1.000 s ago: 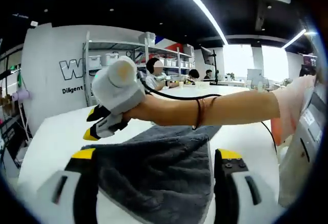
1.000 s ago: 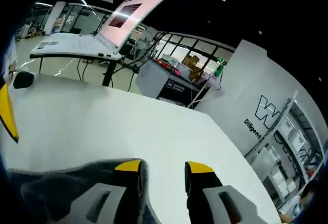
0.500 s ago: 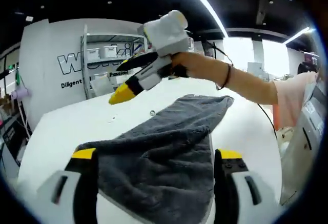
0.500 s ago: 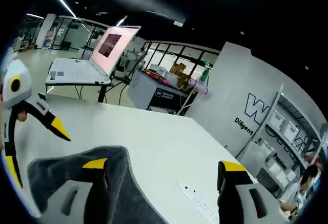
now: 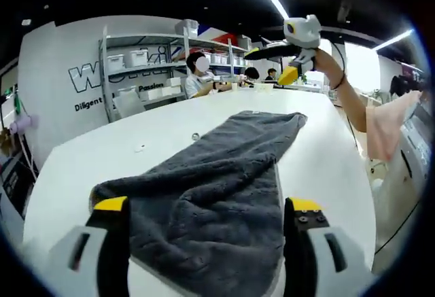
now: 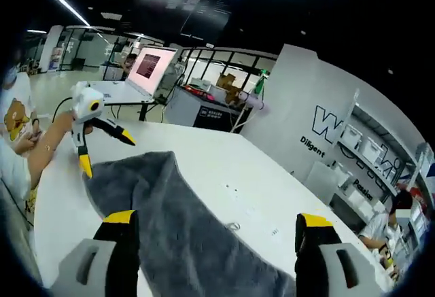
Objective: Fold the towel on the table until its edges align and the towel forms a compact rectangular stack.
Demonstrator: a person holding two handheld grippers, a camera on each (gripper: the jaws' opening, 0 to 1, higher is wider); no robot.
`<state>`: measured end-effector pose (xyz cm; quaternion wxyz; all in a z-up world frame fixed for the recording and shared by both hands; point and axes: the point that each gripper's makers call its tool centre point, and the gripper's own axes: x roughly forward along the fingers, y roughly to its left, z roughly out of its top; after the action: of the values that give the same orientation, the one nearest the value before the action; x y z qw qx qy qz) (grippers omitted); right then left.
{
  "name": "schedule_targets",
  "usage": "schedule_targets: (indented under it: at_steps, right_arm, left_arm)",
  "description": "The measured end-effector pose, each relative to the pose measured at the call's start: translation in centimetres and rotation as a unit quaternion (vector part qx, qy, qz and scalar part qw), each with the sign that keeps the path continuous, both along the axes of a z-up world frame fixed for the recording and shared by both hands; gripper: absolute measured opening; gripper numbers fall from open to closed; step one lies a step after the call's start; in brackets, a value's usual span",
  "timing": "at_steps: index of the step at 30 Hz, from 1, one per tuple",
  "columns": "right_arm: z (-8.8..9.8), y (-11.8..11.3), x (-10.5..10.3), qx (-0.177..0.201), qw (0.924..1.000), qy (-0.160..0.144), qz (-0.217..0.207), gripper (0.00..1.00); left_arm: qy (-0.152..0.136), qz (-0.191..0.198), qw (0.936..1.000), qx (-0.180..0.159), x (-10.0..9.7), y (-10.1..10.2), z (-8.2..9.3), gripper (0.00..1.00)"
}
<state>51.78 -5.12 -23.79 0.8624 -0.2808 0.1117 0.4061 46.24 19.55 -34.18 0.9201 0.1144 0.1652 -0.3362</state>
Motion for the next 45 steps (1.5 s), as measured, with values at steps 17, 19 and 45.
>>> schedule_targets:
  at_steps: [17, 19, 45]
  right_arm:
    - [-9.7, -11.3, -1.0, 0.004, 0.9923, 0.098, -0.075, 1.0]
    - [-10.0, -11.6, -1.1, 0.013, 0.9921, 0.101, -0.073, 1.0]
    - [-9.4, -11.6, -2.3, 0.069, 0.9901, 0.107, -0.059, 1.0]
  left_arm:
    - [0.02, -0.014, 0.9991, 0.035, -0.8, -1.3, -1.5, 0.99]
    - [0.021, -0.017, 0.9987, 0.043, -1.0, -1.4, -1.6, 0.99]
    - [0.011, -0.035, 0.9993, 0.012, -1.8, -4.5, -0.3, 0.93]
